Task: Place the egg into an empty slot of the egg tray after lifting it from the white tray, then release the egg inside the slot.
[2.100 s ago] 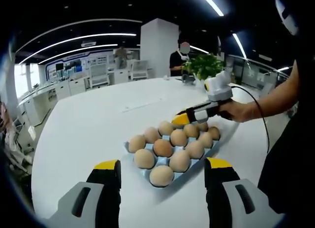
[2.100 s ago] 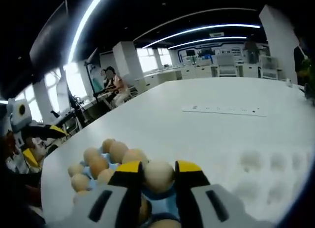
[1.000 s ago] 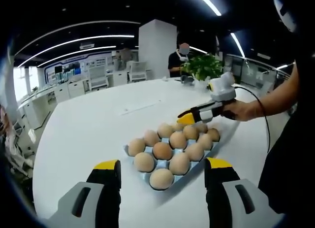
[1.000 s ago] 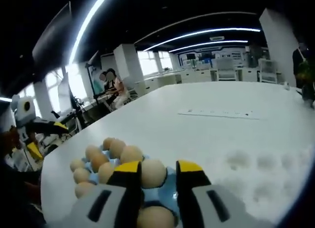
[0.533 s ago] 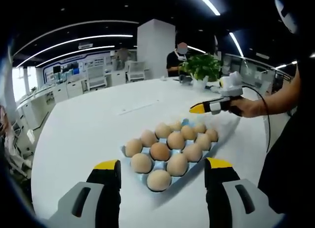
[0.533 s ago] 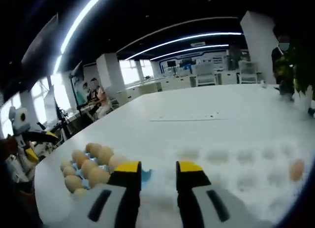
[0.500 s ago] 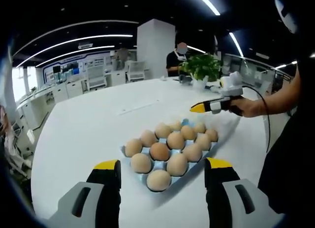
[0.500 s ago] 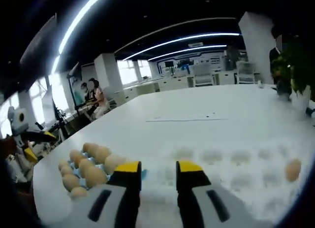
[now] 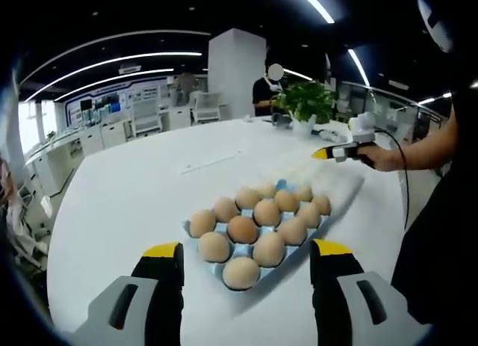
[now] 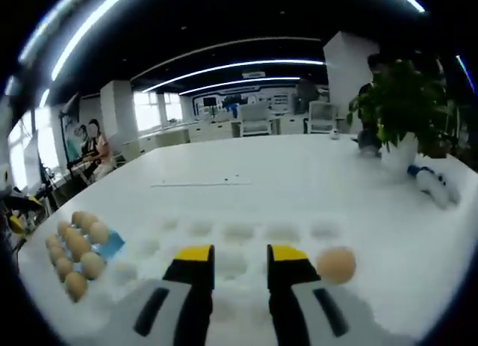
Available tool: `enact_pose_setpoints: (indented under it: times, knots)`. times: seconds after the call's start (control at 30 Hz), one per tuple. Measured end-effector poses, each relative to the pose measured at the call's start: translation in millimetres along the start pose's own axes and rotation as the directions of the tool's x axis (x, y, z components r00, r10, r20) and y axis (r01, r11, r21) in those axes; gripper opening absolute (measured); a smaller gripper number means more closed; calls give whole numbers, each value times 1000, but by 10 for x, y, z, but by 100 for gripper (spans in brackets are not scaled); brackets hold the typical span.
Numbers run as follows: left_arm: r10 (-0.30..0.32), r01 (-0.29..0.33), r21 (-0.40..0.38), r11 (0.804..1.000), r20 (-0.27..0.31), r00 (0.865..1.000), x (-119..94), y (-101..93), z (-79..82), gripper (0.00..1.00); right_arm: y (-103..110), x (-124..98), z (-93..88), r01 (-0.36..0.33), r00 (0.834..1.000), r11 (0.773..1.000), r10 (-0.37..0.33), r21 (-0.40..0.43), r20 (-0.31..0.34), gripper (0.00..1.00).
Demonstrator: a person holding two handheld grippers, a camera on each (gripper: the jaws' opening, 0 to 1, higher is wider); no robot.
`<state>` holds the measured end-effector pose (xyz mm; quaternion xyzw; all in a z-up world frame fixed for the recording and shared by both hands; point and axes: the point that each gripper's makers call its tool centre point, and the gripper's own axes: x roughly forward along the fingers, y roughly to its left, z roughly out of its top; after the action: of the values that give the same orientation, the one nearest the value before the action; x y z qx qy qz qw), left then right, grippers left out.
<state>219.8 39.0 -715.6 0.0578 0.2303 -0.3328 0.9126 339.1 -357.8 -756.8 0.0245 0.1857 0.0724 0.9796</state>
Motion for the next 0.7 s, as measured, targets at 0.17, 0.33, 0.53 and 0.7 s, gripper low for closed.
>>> enact_pose_setpoints:
  times: [0.17,0.33,0.53,0.7]
  knots:
    - [0,0,1,1000,-1,1000,2,1,3,68,-374,-61,36,97,995,995,-97,9,20,28]
    - [1,-1,2,1000,-8,1000,-5,1,-8,68,-631,-79,-11,156,988,988,-155,-2,6,28]
    - [4,-4,4,1000,-8,1000,-8,7,6,68,-731,-41,-105,169,985,985,-169,-22,-27,28]
    - [5,-5,5,1000,-8,1000,-8,7,13,68,-741,18,-162,156,987,987,-158,-45,-38,29]
